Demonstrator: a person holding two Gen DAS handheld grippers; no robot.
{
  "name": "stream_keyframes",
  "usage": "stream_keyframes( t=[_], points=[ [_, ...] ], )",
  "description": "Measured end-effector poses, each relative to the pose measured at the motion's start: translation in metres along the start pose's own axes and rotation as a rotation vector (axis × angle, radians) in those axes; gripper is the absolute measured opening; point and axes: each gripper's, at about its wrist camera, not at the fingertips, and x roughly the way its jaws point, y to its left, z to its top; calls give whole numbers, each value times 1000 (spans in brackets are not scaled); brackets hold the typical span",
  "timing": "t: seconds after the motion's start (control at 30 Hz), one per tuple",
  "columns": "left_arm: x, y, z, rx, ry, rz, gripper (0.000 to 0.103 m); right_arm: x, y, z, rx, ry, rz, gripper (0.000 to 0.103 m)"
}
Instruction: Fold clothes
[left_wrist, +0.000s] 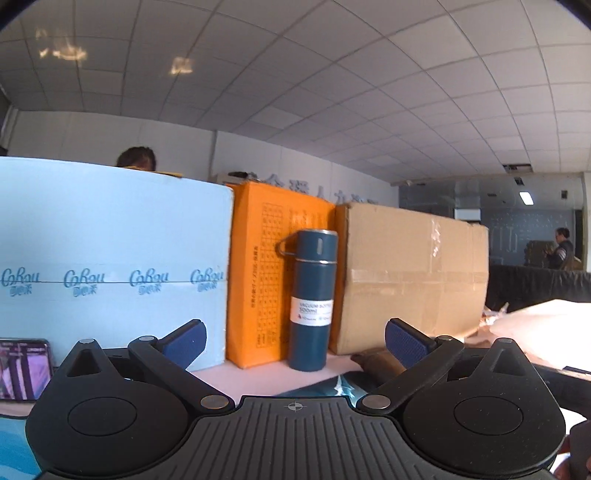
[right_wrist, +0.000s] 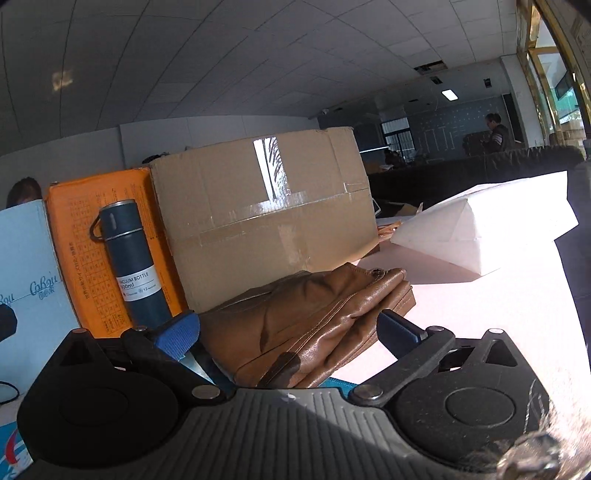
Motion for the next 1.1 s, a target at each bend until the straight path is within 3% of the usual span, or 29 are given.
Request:
stream_keyframes(
  t=[0.07,0.27,0.43,0.8,1.1],
  points=[
    [-3,5,-6,-28,-42,18,103,-2,2,-1,-10,-15,-9,103],
    [2,-3,-13,19,-9,-42,103,-9,6,-3,-40,-59,-38,103],
    [1,-12,-23,84,-23,-9,103,-14,10,-5,-65,-96,-62,103],
    [0,-12,-24,93,-29,43,103,-26,19,-10,-121,-178,-114,103],
    [-2,-15,-24,111,-45,39,103,-22,17,-8,-105,-151,-86,103]
  ],
)
